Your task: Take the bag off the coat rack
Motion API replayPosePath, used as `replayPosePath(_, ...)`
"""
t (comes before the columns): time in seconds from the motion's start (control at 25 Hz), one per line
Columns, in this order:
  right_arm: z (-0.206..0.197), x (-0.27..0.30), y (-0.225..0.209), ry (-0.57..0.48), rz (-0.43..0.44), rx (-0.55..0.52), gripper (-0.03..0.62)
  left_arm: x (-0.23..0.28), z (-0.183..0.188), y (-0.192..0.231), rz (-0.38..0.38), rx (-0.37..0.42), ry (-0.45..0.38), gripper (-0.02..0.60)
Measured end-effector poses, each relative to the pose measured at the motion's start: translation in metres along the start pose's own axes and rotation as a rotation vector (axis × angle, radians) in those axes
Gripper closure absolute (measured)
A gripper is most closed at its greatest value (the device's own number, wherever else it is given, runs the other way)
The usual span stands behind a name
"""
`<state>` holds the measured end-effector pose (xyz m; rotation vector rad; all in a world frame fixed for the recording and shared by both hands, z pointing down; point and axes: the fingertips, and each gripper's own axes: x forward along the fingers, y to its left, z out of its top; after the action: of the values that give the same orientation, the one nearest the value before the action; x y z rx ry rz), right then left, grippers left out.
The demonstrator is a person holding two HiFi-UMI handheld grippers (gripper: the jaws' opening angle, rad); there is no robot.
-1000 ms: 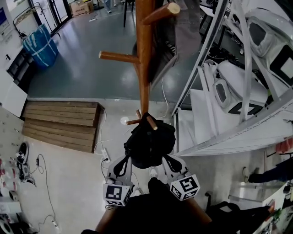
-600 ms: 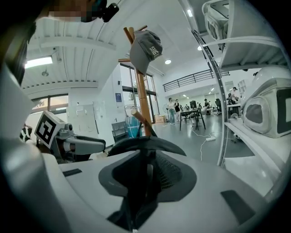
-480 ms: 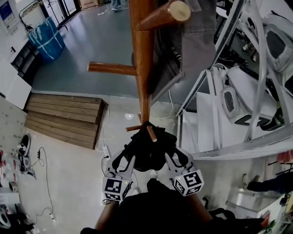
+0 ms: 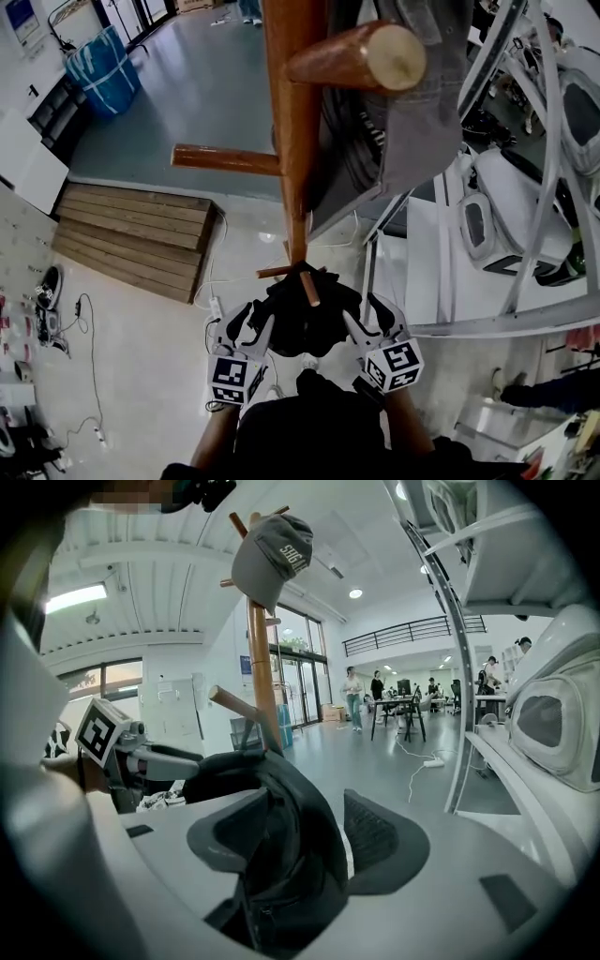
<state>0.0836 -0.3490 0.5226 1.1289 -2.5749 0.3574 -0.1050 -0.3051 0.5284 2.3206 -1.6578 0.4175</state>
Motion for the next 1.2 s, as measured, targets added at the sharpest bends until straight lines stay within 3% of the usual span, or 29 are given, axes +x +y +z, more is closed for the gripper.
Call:
replayPosePath(0.36, -0.012, 0.024, -0.007, 0.079, 0.085, -0.039, 0.358, 0.021, -0.012, -0.008, -0.073, 0.029, 0.091, 0.39)
replayPosePath(0.72, -0.029, 0.042, -0.001, 0.151, 0.164, -0.06, 0.358, 0.036, -0.027, -0.01, -0.082, 0.054, 0.162, 0.39)
replayPosePath(1.2, -0.035, 0.052, -0.001, 0.159, 0.131, -0.091, 0.381, 0.043, -0.03, -0.005, -0.076, 0.106, 0.144, 0.447)
